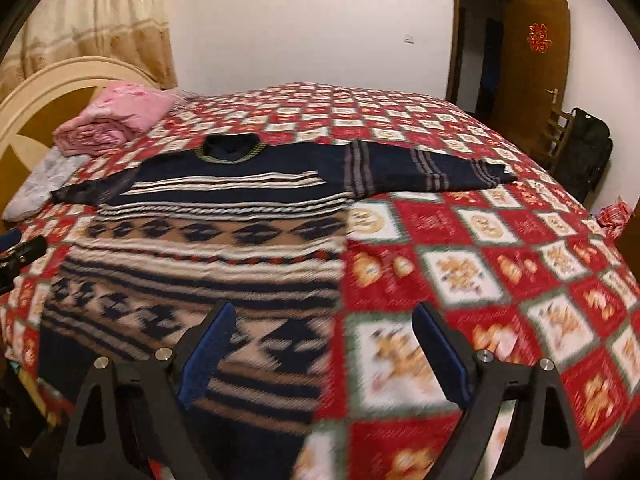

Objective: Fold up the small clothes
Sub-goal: 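Move the right gripper to the sweater sleeve cuff and grasp it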

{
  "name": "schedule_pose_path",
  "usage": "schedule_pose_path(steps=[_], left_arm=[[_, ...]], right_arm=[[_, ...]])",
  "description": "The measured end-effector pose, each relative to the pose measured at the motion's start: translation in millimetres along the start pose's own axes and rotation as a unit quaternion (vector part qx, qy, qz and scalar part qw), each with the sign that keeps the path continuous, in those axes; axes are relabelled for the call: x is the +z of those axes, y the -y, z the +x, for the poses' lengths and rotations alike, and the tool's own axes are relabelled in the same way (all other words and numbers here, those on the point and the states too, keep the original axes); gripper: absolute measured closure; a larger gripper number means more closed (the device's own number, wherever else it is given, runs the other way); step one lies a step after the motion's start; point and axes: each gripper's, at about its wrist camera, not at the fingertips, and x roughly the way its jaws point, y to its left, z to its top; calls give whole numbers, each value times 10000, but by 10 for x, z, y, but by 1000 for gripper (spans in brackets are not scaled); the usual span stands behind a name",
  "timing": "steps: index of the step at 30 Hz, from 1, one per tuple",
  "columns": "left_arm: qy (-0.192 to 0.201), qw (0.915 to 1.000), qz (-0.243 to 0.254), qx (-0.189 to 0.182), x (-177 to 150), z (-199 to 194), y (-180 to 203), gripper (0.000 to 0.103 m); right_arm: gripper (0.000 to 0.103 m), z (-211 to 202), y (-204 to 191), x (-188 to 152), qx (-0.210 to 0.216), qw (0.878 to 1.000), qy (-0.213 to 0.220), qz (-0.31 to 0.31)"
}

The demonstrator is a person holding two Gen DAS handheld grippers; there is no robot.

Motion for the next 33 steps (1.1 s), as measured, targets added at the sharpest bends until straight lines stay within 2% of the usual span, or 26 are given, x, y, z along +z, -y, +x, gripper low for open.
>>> schedule_pose_path(steps=[8, 10, 15, 20, 26, 33], left_arm=[[68, 9998, 31, 191, 299, 484, -27, 0], [70, 9997, 7, 252, 372, 634, -39, 0], [-18, 9991, -223, 349, 535, 1005, -160, 0], [-78, 9985, -340, 419, 592, 1255, -242, 0], [-263, 9966, -447, 648, 627, 1538, -314, 0], [-421, 9949, -435, 807, 721, 1798, -301, 0]], right_arm=[[13, 440, 726, 597, -584, 9977, 78, 348], [16, 533, 886, 728, -669, 9965, 85, 492], [31, 933, 1476, 1050, -780, 9910, -9, 1091], [47, 1367, 2118, 1230, -1109, 9793, -97, 1693], [48, 1826, 2788, 1360, -1292, 9621, -133, 2397], [52, 2337, 3266, 1455, -1244, 9509, -233, 2825]])
